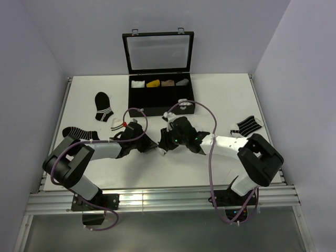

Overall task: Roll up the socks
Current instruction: Roll the sock at the center of the board.

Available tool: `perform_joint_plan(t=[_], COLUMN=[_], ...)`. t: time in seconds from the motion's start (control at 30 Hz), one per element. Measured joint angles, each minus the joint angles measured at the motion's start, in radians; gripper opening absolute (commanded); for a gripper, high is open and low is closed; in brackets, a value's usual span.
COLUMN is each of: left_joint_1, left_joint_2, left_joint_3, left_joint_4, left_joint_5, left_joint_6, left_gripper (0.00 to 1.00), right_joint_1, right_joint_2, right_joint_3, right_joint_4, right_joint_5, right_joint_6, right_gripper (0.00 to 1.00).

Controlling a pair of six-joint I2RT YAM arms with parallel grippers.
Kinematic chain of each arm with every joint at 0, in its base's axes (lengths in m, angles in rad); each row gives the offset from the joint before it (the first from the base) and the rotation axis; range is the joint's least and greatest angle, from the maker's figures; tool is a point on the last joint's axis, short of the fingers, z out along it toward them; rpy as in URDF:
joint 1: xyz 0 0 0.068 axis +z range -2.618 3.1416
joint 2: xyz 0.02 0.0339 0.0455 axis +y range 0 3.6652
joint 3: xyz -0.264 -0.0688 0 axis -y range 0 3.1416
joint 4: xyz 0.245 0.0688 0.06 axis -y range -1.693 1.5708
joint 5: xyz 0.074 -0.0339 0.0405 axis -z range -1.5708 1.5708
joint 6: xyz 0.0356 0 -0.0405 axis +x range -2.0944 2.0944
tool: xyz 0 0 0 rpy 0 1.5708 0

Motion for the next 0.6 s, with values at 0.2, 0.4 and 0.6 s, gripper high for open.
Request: perform_joint_plan(t=[0.2,0.4,0.6], left_joint_1=[0.0,0.0,0.0], left_joint_2=[0.008,0.01,0.011], left_joint_3=[0.018,0.021,0.026], left_joint_4=[-0.025,-0.029,-0.035], left_joint_5=[0.001,0.002,0.0], left_joint_6=[-0.005,-0.005,-0.004], left_gripper=[0.16,0.16,0.16], right_joint_1=[0.142,0.155,0.158], right_joint_2=[0.005,0.089,0.133], right_joint_3=[0.0,0.031,0.075], right_joint_4=[-0.023,-0.061,-0.103], right_joint_5=[0.175,0.262,0.301], right_joint_6=[-0.091,-0.117,-0.111], right_gripper=[0.22,0.17,0.15])
